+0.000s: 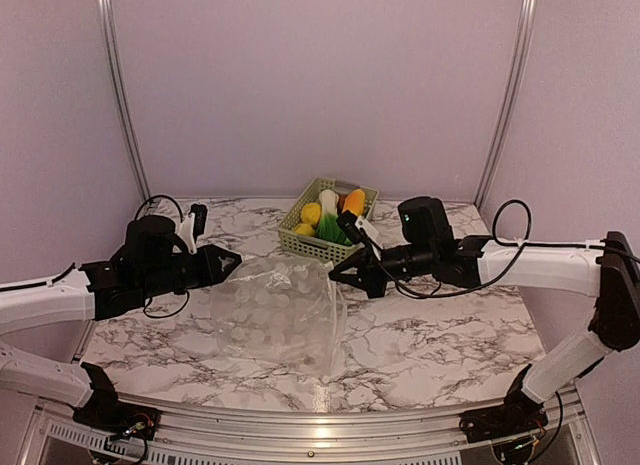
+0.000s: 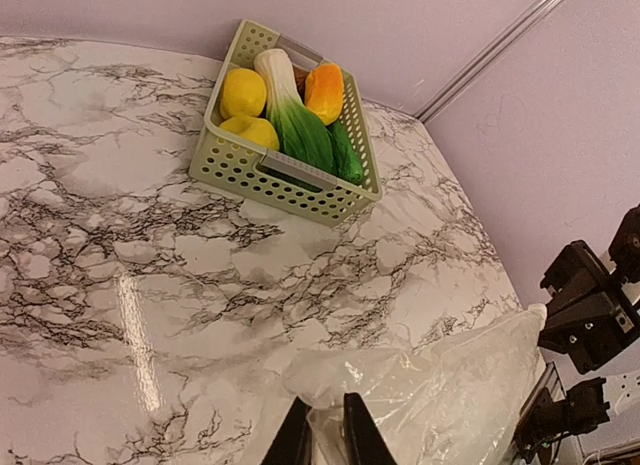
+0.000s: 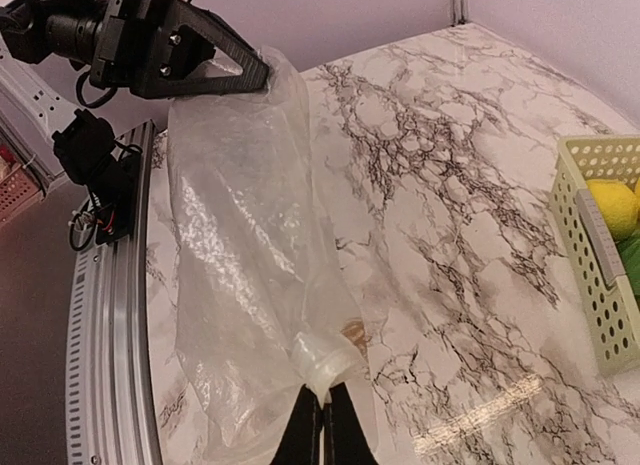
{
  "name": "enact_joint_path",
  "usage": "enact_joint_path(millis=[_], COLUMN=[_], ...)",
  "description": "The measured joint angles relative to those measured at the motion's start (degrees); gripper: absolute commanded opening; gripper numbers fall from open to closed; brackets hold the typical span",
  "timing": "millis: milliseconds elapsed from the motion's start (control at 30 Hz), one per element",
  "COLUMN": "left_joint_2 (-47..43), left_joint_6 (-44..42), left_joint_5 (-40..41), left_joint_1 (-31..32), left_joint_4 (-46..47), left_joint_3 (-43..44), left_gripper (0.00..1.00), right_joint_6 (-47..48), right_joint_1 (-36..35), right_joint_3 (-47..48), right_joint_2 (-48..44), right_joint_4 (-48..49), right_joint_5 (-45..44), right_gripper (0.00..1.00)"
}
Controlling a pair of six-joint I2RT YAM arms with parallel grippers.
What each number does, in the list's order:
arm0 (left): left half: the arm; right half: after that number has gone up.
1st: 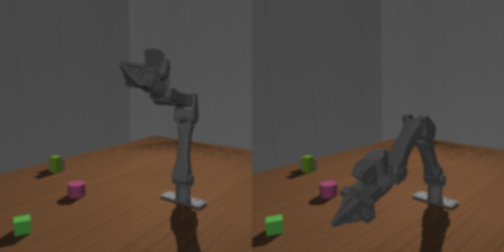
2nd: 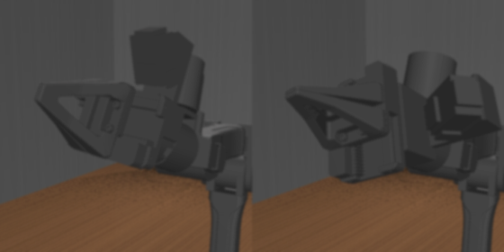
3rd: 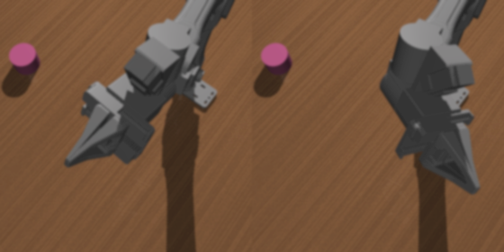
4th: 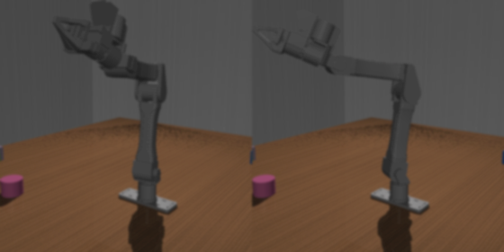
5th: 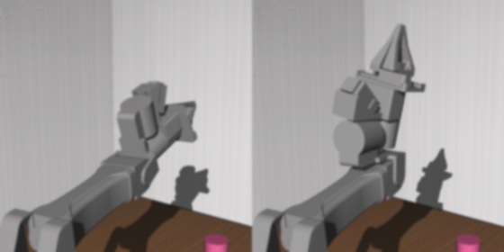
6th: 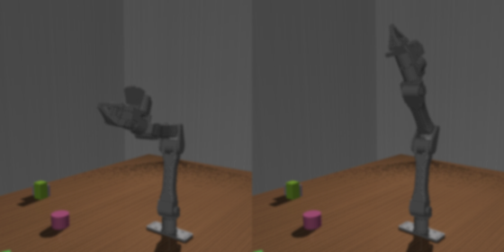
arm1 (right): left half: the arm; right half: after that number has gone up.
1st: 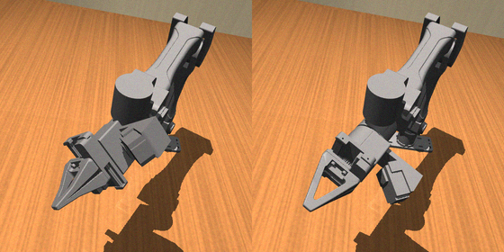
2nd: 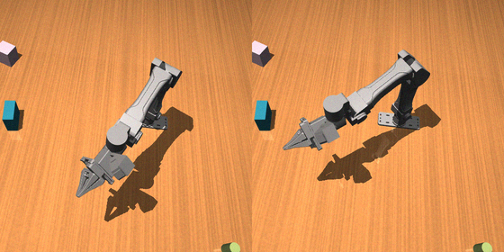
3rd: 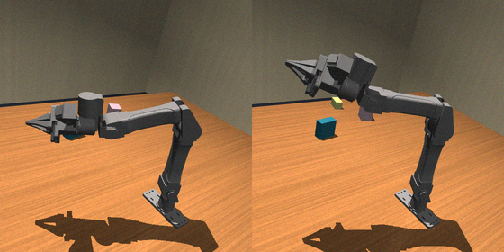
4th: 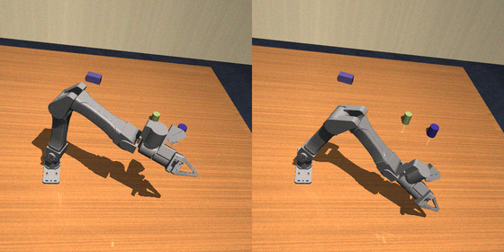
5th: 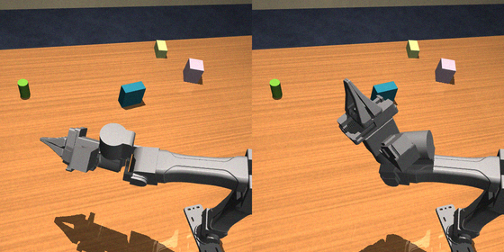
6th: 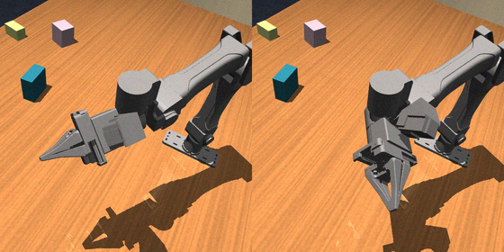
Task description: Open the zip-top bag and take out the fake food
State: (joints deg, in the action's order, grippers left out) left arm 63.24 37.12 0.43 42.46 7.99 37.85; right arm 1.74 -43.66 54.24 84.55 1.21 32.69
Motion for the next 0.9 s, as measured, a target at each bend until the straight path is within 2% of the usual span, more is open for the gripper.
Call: enact_joint_path(millis=[167,400,533,667,700,767,867,900], left_joint_2=[-2.29,-5.57,-3.13,2.84,4.59,8.2,12.17,13.05], left_joint_6=[1.18,4.17,5.29,5.77,5.75,5.31,4.22,3.54], left_joint_5=[-0.04,-0.59,0.04,1.22,1.57,2.69,5.86,6.38], left_joint_1=[-2.1,-4.26,-6.16,-8.57,-9.16,-10.49,-14.38,-15.47], left_joint_4=[0.79,3.5,4.39,4.74,4.81,4.74,4.07,3.8], left_joint_3=[-2.84,-6.21,-6.21,-5.97,-5.73,-4.79,-3.48,-3.06], left_gripper=[0.0,0.0,0.0,0.02,0.09,0.29,0.64,0.71], right_joint_6=[-0.76,-6.62,-9.31,-11.54,-11.96,-12.72,-14.12,-14.49], right_joint_1=[0.61,4.76,5.03,5.44,5.44,5.53,6.71,7.23], right_joint_3=[-1.16,-7.45,-6.69,-2.99,-2.12,0.5,3.43,4.13], right_joint_2=[-1.07,-3.1,0.72,8.83,10.4,14.08,17.62,18.32], right_joint_4=[1.46,9.66,13.62,15.02,15.06,14.86,13.92,13.49], right_joint_5=[-0.26,2.86,3.52,3.13,2.97,2.58,0.94,0.17], right_gripper=[0.0,0.0,0.0,0.0,0.02,0.15,0.41,0.49])
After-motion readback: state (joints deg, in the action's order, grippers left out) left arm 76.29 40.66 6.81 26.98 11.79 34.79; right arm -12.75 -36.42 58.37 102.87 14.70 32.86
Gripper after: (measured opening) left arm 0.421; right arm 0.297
